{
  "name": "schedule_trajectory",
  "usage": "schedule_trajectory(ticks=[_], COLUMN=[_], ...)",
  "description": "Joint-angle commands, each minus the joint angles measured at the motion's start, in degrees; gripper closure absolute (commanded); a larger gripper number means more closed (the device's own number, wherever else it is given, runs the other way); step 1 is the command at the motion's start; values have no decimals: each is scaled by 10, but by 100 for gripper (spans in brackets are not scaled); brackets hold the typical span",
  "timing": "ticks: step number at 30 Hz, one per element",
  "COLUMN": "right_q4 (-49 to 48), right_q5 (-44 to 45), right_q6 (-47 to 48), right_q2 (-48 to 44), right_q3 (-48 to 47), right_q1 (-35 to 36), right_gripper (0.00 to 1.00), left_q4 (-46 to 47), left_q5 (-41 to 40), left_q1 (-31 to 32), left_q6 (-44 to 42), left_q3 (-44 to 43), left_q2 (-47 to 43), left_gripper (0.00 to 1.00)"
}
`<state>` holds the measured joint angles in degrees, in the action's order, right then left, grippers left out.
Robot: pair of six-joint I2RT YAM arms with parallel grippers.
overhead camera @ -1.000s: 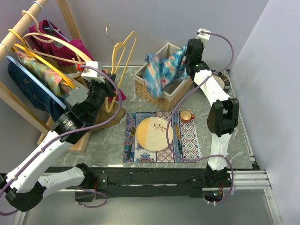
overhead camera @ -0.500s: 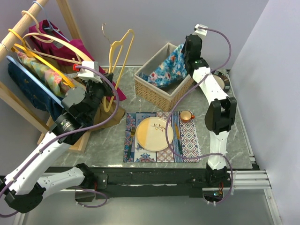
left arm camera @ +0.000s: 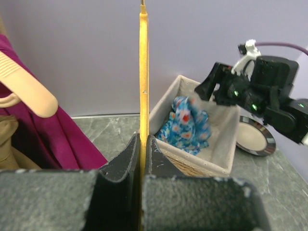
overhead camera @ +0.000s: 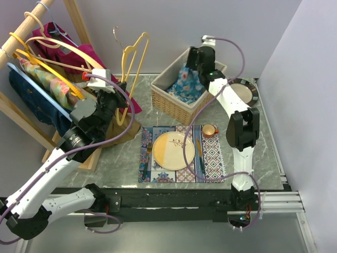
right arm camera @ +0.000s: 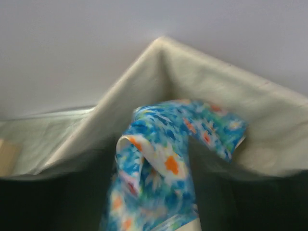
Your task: Remove the skirt from the hanger
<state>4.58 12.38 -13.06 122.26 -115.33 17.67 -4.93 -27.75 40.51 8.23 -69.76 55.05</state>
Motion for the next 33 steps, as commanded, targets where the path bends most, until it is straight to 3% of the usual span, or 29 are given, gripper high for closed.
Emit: schedule_trajectory(ticks=[1,2,3,8,10,13,19,24,29,33], right_q4=[40,48,52,2,-44,-96,-88,-78,-73,-67], right_q5=[-37,-47,-56,-122,-148,-138,-129,-126,-144,-141], right_q6=[-41,-50,-56,-118,-136,-137,-127,-130,-143,-139], right_q2=[-94,-127,-145,-298,-351,-429,-510,-542,-555,-563], right_q3=[28,35,45,195,310,405,469,488,501,500], right_q1=[12,12,12,18,33,61,81,88,102,123], right_gripper=[17,5,0,0,0,0,0,0,0,0], left_q4=[31,23,16,28,26,17,33,34,-31,-43], left_q5=[-48,-81,-99,-247,-277,-315,-394,-384,-339,-348], left_q1=[-3,-3,-3,-6,-12,-25,-65,-106,-139,-161], left_q6=[6,6,5,-23,-27,-31,-72,-67,-45,-66], left_q3=[-39,-51,-65,-148,-179,-219,-302,-352,-421,-488], left_q2=[19,29,49,118,136,173,262,311,379,430], left_gripper=[99,99,99,99,99,99,99,99,99,99])
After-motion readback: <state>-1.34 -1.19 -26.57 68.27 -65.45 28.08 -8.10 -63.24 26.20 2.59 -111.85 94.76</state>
